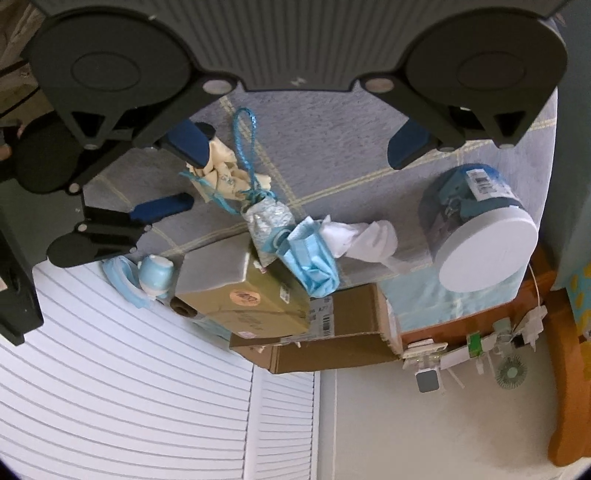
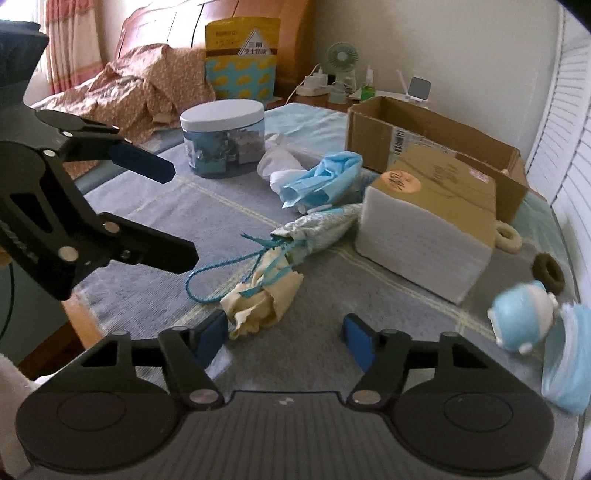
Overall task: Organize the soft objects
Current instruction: 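Move the right tool to the knotted beige cloth with blue cord, then grasp the knotted cloth with the right tool while the left tool grasps the blue-printed tissue packet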
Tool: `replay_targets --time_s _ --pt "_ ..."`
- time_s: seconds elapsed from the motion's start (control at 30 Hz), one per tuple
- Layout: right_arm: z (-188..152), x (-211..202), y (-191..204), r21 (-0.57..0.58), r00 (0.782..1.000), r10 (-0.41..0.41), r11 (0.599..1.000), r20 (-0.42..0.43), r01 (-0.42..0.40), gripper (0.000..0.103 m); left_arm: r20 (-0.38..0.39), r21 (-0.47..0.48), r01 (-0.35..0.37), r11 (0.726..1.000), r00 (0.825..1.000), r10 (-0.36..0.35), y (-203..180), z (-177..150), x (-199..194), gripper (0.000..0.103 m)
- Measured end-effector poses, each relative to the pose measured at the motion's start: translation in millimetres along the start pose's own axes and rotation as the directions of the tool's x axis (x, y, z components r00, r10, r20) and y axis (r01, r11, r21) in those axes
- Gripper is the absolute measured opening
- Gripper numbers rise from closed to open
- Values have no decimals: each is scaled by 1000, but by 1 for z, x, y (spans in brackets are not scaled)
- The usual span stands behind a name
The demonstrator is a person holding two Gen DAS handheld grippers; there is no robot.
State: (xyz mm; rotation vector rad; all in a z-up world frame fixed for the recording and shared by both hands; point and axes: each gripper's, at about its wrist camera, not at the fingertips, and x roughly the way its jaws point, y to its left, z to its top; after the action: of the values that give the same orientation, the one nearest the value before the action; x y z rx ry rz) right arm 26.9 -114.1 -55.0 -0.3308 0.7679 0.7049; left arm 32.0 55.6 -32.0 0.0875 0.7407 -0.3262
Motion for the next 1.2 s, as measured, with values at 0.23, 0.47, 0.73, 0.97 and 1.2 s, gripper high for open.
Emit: replay_targets --time_s 0.23,0.47,0.73,0.97,1.2 --pt "10 6 7 -27 1000 21 999 3 -21 50 -2 -34 11 999 1000 -11 11 -5 3 102" --pt "10 2 7 -18 1000 5 1000 5 -5 37 0 -33 14 999 1000 -14 10 -4 2 102" --pt "-11 -24 -12 48 994 -107 993 -14 108 35 3 -7 41 999 999 -41 -2 0 3 102" --pt "-17 -30 -19 63 995 -96 993 1 95 48 -5 12 57 998 998 -57 -10 4 7 102" --pt "-5 -8 -9 17 996 -83 996 18 82 54 -23 -4 54 999 998 -54 -8 8 17 102"
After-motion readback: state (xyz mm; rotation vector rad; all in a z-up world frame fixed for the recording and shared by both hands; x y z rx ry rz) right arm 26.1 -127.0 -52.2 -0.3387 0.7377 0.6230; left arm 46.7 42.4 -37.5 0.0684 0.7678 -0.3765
